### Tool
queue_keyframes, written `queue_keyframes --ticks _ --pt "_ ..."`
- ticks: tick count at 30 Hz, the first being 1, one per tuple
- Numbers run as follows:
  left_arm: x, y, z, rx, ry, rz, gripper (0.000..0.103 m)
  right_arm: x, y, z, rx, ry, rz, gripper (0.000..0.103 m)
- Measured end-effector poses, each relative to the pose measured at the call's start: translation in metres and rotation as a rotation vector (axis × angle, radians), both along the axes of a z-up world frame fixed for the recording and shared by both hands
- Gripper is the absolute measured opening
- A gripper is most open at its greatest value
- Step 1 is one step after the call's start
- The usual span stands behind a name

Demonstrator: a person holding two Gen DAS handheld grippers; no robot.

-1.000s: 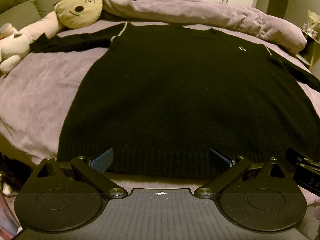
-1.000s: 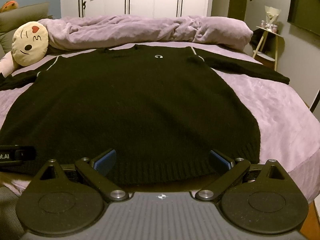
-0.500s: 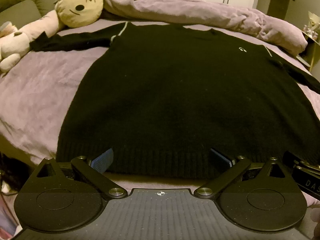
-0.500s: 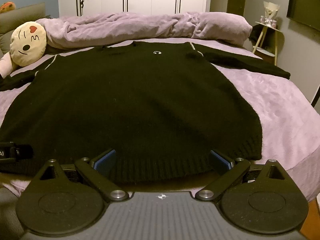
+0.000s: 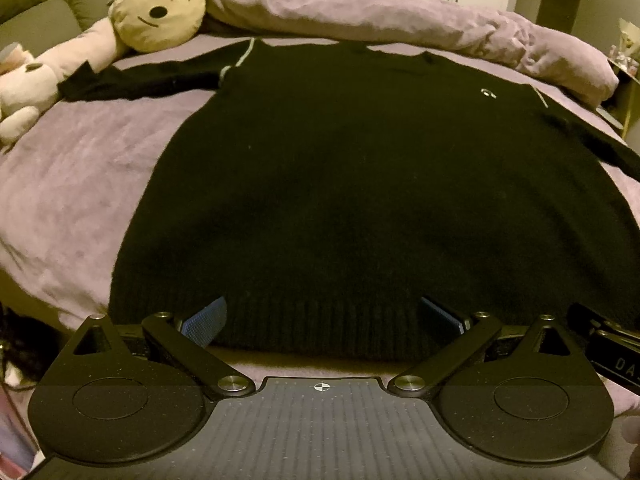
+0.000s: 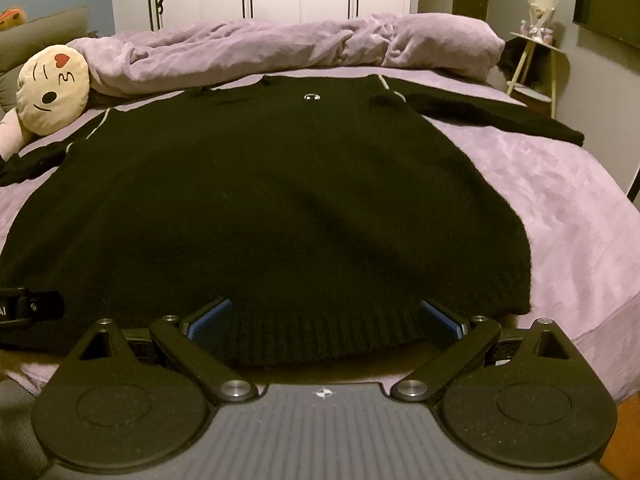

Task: Fold small clothes

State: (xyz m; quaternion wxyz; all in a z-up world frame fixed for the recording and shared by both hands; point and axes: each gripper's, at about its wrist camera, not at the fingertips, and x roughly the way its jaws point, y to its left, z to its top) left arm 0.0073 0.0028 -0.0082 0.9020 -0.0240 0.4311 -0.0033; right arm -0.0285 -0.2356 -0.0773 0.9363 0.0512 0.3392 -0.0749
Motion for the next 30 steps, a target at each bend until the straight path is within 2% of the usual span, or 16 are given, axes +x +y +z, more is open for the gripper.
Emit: queue_keyframes --ticks 14,23,30 --pt "0.01 -0.007 -0.01 0.008 0.029 -0.018 0.103 0.015 -0.004 -0.013 0.03 0.044 0.006 0.099" --pt "0.015 -0.014 -0.013 0.021 0.041 -0.023 0.103 0.024 -0.016 -0.014 0.067 0.037 -0.002 0.099" --pt "0.032 -0.012 -0.005 0.021 0.034 0.012 0.103 0.042 -0.039 -0.013 0.132 0.013 0.015 0.099"
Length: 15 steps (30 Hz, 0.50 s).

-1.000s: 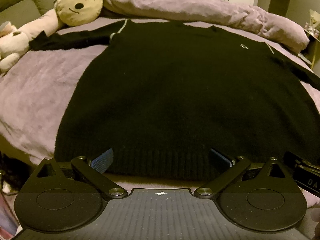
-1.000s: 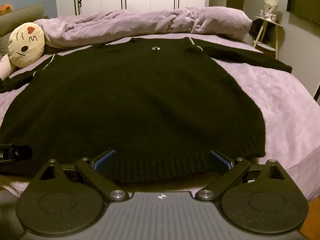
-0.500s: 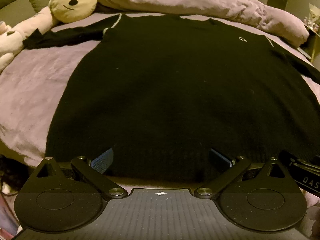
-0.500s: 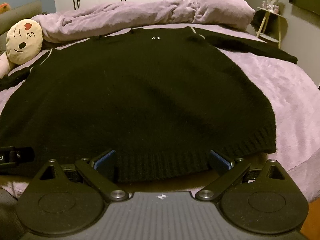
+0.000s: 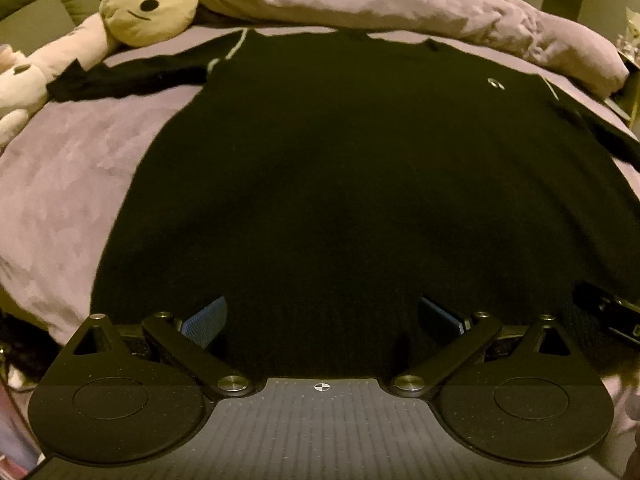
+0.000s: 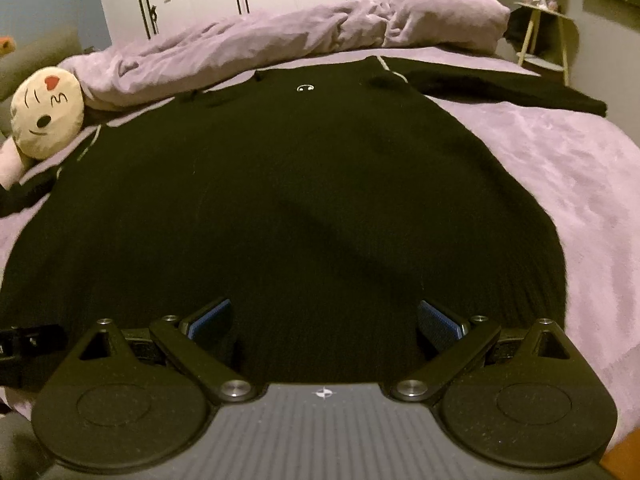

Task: Fold small clothes
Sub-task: 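Roll the right tool and grasp the sweater sleeve cuff nearest it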

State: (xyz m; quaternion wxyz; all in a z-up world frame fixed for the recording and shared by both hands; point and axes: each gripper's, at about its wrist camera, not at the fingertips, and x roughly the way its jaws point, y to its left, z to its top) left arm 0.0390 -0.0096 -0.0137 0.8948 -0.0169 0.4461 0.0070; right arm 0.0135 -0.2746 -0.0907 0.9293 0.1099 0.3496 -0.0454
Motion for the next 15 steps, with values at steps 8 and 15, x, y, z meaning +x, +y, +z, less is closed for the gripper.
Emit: queue_keyframes --ticks 8,15 --pt "0.051 0.007 0.015 0.015 -0.045 0.086 0.103 0.011 -0.042 -0.025 0.255 -0.037 -0.021 0.099" --pt "0.103 -0.007 0.017 0.006 -0.079 0.118 0.103 0.022 -0.083 0.0 0.426 0.038 0.127 0.099"
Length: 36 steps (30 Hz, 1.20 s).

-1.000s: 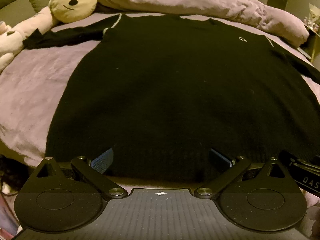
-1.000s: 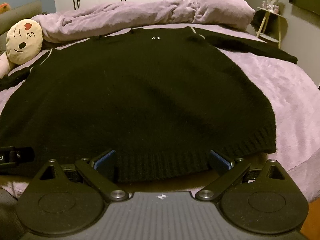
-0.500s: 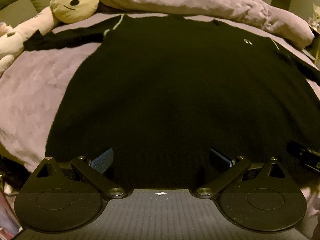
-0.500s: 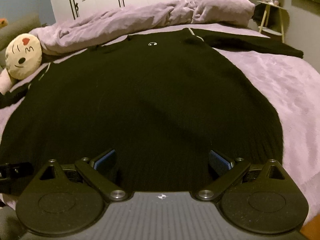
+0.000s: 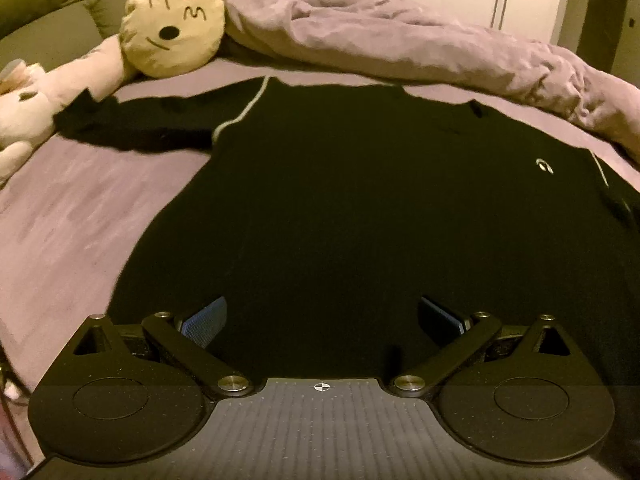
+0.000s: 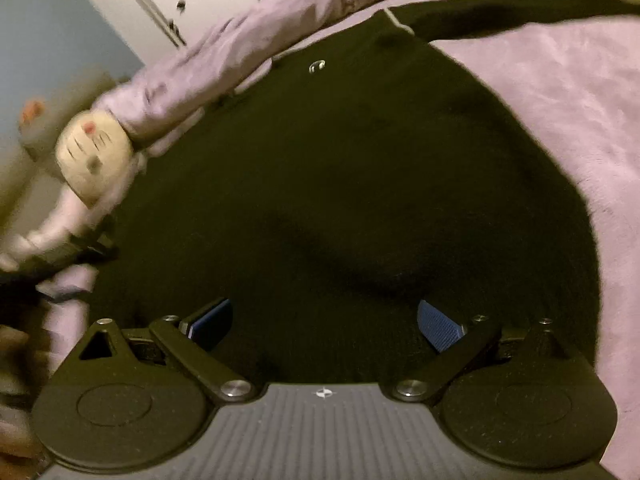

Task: Fold small clothes

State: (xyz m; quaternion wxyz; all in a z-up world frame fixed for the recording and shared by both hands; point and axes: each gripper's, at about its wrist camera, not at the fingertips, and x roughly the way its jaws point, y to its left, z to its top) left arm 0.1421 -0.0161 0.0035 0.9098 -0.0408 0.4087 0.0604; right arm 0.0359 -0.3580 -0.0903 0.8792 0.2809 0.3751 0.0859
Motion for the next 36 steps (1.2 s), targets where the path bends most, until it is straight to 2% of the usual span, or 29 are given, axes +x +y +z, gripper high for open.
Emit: queue_keyframes --ticks 2,4,6,8,9,10,11,12,14,17,19,22,25,27,32,36 --pt "0.014 -0.007 -0.004 0.013 -0.002 -0.007 0.103 -0.003 -0.034 0.019 0.089 -0.108 -0.042 0.099" --pt "0.025 -0.014 -0.011 0.032 0.005 -0.006 0.103 0.0 -0.076 0.036 0.101 -0.214 -0.162 0.099" --pt "0.036 -0.02 -0.02 0.037 0.029 -0.009 0.103 0.01 -0.124 0.041 0.079 -0.28 -0.308 0.099" --pt "0.043 -0.024 -0.029 0.033 0.07 -0.017 0.103 0.032 -0.177 0.032 0.082 -0.243 -0.459 0.096" --pt "0.046 -0.025 -0.034 0.031 0.096 -0.022 0.103 0.046 -0.205 0.024 0.102 -0.209 -0.53 0.085" --pt "0.048 -0.027 -0.038 0.033 0.115 -0.027 0.103 0.057 -0.227 0.018 0.123 -0.183 -0.585 0.078" --pt "0.048 -0.027 -0.042 0.037 0.118 -0.027 0.103 0.068 -0.25 0.011 0.15 -0.147 -0.645 0.066" --pt "0.048 -0.028 -0.043 0.036 0.11 -0.025 0.103 0.077 -0.269 0.004 0.186 -0.128 -0.697 0.06" --pt "0.046 -0.027 -0.045 0.023 0.096 -0.018 0.103 0.094 -0.301 0.001 0.262 -0.142 -0.773 0.058" --pt "0.045 -0.023 -0.049 -0.008 0.092 0.001 0.103 0.119 -0.331 -0.009 0.299 -0.146 -0.894 0.054" --pt "0.044 -0.021 -0.05 -0.019 0.08 0.003 0.103 0.136 -0.345 -0.016 0.307 -0.119 -0.958 0.044" --pt "0.043 -0.021 -0.051 -0.024 0.059 -0.003 0.103 0.157 -0.357 -0.028 0.353 -0.128 -1.0 0.035" --pt "0.04 -0.022 -0.053 -0.016 0.028 -0.012 0.103 0.171 -0.362 -0.031 0.368 -0.148 -1.023 0.014" --pt "0.041 -0.022 -0.054 -0.017 0.024 -0.015 0.103 0.177 -0.359 -0.028 0.346 -0.146 -1.019 0.013" --pt "0.045 -0.015 -0.054 -0.054 0.04 -0.027 0.103 0.179 -0.336 0.026 0.256 -0.247 -0.941 0.012" --pt "0.046 -0.008 -0.054 -0.089 0.048 -0.027 0.103 0.205 -0.278 0.091 0.138 -0.369 -0.725 0.011"
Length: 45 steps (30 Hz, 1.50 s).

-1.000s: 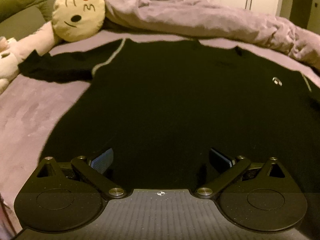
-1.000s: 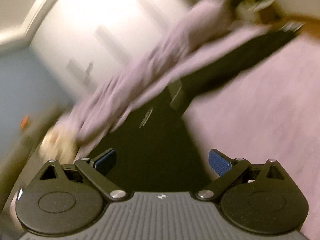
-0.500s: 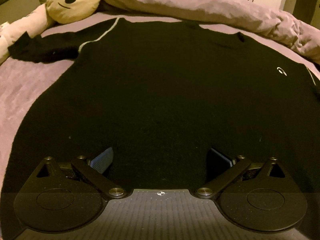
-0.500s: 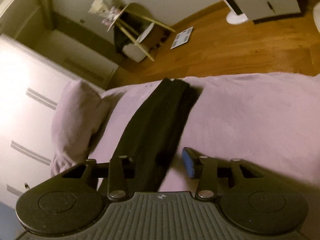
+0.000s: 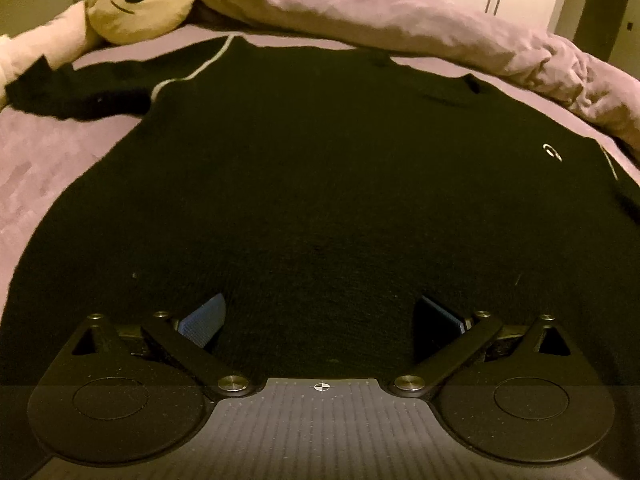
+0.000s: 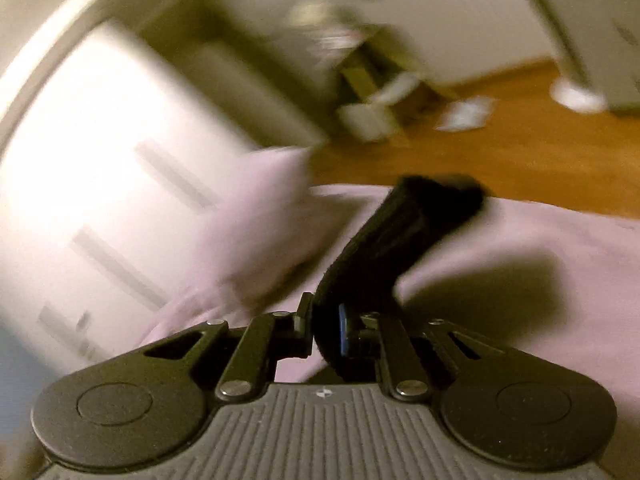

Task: Fold small clothes

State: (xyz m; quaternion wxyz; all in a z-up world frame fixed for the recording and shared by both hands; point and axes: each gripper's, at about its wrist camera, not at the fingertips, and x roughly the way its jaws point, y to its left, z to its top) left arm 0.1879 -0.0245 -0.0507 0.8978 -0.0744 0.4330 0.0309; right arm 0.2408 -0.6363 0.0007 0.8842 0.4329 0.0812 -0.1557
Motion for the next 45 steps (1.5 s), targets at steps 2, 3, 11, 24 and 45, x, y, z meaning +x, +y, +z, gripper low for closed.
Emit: queue_keyframes --ticks 2,3,11,24,45 --pt "0.002 0.002 0.001 -0.016 0.01 0.004 0.103 0.014 0.047 0.031 -0.093 -0.05 0.125 0.011" --pt "0.003 0.003 0.001 -0.022 0.015 0.006 0.103 0.021 0.076 0.044 -0.138 -0.073 0.192 0.011" --pt "-0.001 0.002 0.002 0.013 0.012 -0.03 0.103 0.062 0.267 0.03 -0.261 -0.038 0.591 0.015" --pt "0.027 -0.005 0.038 -0.044 -0.078 -0.116 0.103 -0.045 0.251 -0.076 -0.135 0.088 0.368 0.038" --pt "0.159 -0.11 0.01 -0.177 -0.027 -0.245 0.036 -0.064 0.266 -0.121 -0.376 0.075 0.315 0.035"
